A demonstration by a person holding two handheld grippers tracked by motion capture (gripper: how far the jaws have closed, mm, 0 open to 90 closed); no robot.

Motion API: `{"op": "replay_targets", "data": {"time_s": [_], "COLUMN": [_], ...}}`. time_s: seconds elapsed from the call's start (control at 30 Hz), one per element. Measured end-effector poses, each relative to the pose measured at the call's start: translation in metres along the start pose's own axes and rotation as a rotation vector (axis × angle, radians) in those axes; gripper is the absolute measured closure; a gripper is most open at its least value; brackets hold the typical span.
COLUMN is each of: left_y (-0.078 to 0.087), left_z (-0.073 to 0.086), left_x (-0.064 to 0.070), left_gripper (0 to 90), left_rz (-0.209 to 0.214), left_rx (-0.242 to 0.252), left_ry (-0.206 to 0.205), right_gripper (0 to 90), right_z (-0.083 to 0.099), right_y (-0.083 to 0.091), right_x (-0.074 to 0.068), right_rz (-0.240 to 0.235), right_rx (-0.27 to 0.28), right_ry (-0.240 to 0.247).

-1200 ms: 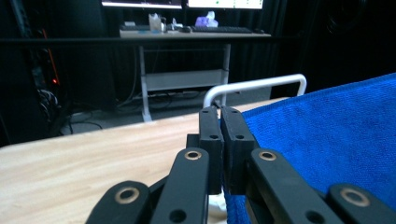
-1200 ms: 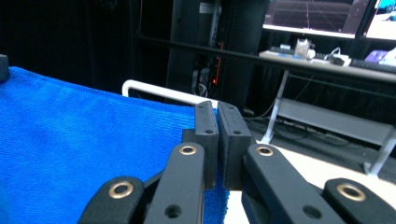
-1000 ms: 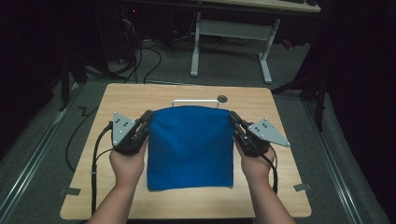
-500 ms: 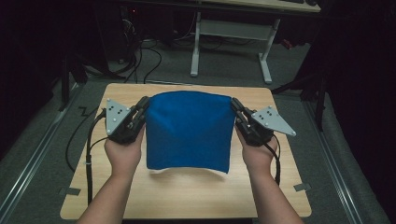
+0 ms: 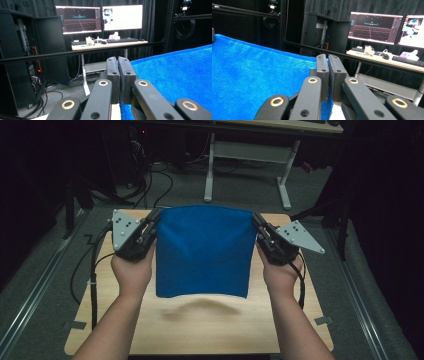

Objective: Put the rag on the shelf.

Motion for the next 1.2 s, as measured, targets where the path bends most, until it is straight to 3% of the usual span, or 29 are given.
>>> {"op": "replay_targets", "data": {"time_s": [0.07,0.33,0.53,0.7,0.87,0.97,1.07,1.2], "left_y": [-0.007,-0.047,-0.07,-0.095,-0.108,-0.117,-0.127,-0.145], "left_z": [0.0,-0.005,-0.011,-0.017,-0.023,-0.025,-0.021,-0.006], "left_x": [0.0,-0.011,-0.018,-0.03,-0.04,-0.04,-0.044,-0.048], "left_gripper": [88.3,88.3,88.3,88.3,88.2,88.2,88.1,88.0], "left_rz": [0.0,0.013,-0.014,-0.049,-0.055,-0.071,-0.082,-0.089], "left_rx": [-0.006,-0.016,-0.02,-0.024,-0.027,-0.023,-0.033,-0.087], "left_ry": [-0.003,0.071,0.067,0.032,0.027,0.002,0.006,-0.037], "right_gripper": [88.3,88.3,88.3,88.4,88.5,88.7,88.7,88.6], "right_z": [0.0,-0.007,-0.012,-0.012,-0.009,-0.007,-0.005,0.002], "right_y": [-0.002,-0.025,-0.04,-0.061,-0.076,-0.092,-0.099,-0.113], "right_x": [0.002,0.022,0.039,0.058,0.071,0.078,0.08,0.083], "right_rz": [0.005,0.047,0.065,0.085,0.094,0.107,0.114,0.128], "right_rx": [0.0,-0.008,0.0,-0.01,-0.028,-0.042,-0.049,-0.07], "right_ry": [-0.001,-0.017,-0.042,-0.058,-0.057,-0.054,-0.046,-0.02]}}
Point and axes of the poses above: each handheld gripper's, and its own axes: y roughly backward along the jaws, z roughly out of its underside, x roughly to its right, the point moved 4 cm from there along -y, roughly forward along the jaws, and after that the axes turned 6 degrees about -x, right-handed, at the moved point
